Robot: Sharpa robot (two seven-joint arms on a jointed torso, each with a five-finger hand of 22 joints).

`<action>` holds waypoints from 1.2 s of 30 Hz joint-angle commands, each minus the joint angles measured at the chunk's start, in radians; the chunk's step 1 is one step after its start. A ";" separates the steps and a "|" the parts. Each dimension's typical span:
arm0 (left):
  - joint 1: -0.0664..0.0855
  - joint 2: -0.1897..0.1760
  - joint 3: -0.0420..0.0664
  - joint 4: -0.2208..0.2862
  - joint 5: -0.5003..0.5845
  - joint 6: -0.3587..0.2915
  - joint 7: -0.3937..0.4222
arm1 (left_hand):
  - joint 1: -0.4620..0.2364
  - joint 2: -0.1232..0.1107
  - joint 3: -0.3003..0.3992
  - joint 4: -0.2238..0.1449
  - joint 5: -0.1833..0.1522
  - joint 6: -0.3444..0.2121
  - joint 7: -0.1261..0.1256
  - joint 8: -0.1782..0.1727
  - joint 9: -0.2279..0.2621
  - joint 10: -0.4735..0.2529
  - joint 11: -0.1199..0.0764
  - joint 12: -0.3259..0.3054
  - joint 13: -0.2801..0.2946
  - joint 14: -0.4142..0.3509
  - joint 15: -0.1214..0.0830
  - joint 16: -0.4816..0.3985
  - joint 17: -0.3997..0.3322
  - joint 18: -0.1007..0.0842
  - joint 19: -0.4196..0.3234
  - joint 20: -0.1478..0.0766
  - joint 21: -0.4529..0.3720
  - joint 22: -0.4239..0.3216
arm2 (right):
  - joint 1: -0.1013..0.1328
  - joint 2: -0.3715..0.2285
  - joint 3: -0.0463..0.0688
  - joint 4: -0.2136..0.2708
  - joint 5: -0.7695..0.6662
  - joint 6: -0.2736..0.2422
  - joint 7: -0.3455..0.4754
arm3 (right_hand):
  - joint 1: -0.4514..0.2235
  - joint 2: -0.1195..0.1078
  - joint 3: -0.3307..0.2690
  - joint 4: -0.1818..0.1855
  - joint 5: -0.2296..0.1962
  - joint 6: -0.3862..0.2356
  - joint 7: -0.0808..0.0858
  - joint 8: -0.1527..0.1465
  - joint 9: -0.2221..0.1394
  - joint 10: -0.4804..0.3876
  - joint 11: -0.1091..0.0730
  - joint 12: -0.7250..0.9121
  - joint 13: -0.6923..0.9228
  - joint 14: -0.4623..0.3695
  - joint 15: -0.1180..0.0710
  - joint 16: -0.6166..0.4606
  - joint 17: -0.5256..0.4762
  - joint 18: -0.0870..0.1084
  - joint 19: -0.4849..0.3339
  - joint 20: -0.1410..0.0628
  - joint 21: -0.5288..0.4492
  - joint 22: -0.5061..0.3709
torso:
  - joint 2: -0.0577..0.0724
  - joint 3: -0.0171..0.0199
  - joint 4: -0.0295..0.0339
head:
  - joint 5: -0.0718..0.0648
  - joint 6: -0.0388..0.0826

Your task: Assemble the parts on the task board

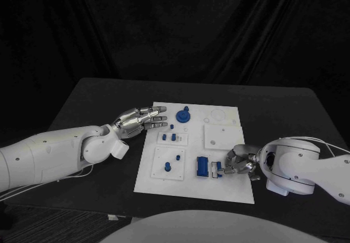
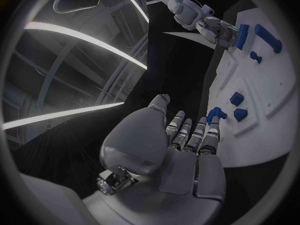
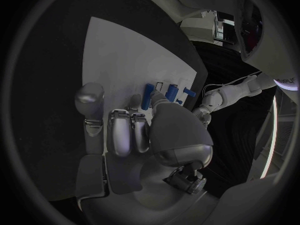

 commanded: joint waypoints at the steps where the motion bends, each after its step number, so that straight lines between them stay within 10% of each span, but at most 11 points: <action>1: -0.002 0.002 0.001 0.001 0.003 0.014 0.008 | -0.010 0.002 0.003 -0.001 0.004 0.003 0.004 0.006 0.001 0.004 0.000 0.004 0.001 0.005 0.000 0.004 0.001 -0.006 0.005 0.000 0.004 -0.001 | -0.008 0.005 -0.001 -0.006 -0.016 -0.008 -0.012 | 0.010 -0.001 0.000 -0.005 0.002 0.006 0.001 -0.003 0.001 0.102 0.000 0.003 0.263 0.060 -0.001 -0.004 -0.002 0.015 -0.007 0.002 -0.007 0.094 | 0.000 0.0000 0.0001 | 0.001 0.000; 7: -0.003 0.003 0.001 0.001 0.003 0.015 0.006 | -0.011 0.002 0.004 -0.002 0.004 0.002 0.004 0.006 0.000 0.004 0.000 0.003 0.001 0.005 0.000 0.004 0.001 -0.006 0.005 0.000 0.004 -0.002 | -0.017 0.012 -0.001 -0.013 -0.021 -0.011 -0.011 | 0.017 0.000 0.004 -0.012 0.022 0.006 0.002 -0.011 0.010 0.102 0.001 0.003 0.263 0.059 -0.001 -0.006 -0.006 0.016 -0.009 0.003 -0.016 0.092 | 0.000 -0.0001 0.0000 | 0.003 0.000; 15: -0.005 0.004 0.001 0.000 0.003 0.017 0.003 | -0.011 0.002 0.004 -0.002 0.004 0.002 0.004 0.006 0.000 0.004 0.000 0.003 0.001 0.005 0.000 0.004 0.001 -0.006 0.005 0.000 0.004 -0.002 | -0.026 0.012 -0.001 -0.018 -0.022 -0.010 -0.009 | 0.011 -0.011 0.075 -0.011 0.345 -0.024 0.017 -0.130 0.008 0.102 0.011 0.003 0.263 0.057 0.006 -0.009 -0.015 0.018 -0.010 0.008 -0.041 0.089 | 0.000 0.0000 0.0002 | 0.000 0.000; 20: -0.006 0.004 0.001 0.000 0.003 0.017 0.000 | -0.011 0.002 0.004 -0.002 0.004 0.002 0.004 0.006 0.000 0.004 0.000 0.003 0.001 0.005 0.000 0.004 0.001 -0.006 0.005 0.000 0.004 -0.002 | -0.028 0.007 -0.001 -0.016 -0.035 -0.009 -0.009 | 0.008 -0.019 0.108 -0.016 0.368 -0.026 0.023 -0.164 0.000 0.102 0.013 0.003 0.263 0.057 0.009 -0.011 -0.019 0.019 -0.011 0.011 -0.052 0.088 | 0.000 0.0000 0.0000 | 0.000 0.000; 26: -0.006 0.003 0.001 0.000 0.003 0.016 -0.002 | -0.011 0.002 0.004 -0.002 0.004 0.002 0.004 0.006 0.000 0.004 0.000 0.003 0.001 0.005 0.000 0.004 0.001 -0.006 0.005 0.000 0.004 -0.002 | -0.029 -0.007 -0.001 -0.006 -0.097 -0.026 -0.009 | 0.001 -0.034 0.190 -0.047 0.388 -0.029 0.052 -0.303 -0.093 0.102 0.030 0.003 0.263 0.055 0.022 -0.014 -0.027 0.021 -0.013 0.022 -0.074 0.085 | 0.000 0.0000 0.0001 | 0.001 0.000; 36: -0.007 0.003 0.001 0.001 0.003 0.016 -0.006 | -0.013 0.003 0.006 -0.003 0.003 0.002 0.004 0.006 0.000 0.003 0.001 0.003 0.001 0.005 0.001 0.005 0.001 -0.006 0.005 0.000 0.005 -0.001 | -0.029 -0.029 -0.001 0.007 -0.143 -0.040 -0.008 | 0.003 -0.034 0.210 -0.070 0.343 -0.018 0.057 -0.326 -0.114 0.102 0.035 0.003 0.263 0.055 0.026 -0.015 -0.030 0.022 -0.013 0.025 -0.083 0.084 | 0.000 0.0001 -0.0001 | 0.000 0.000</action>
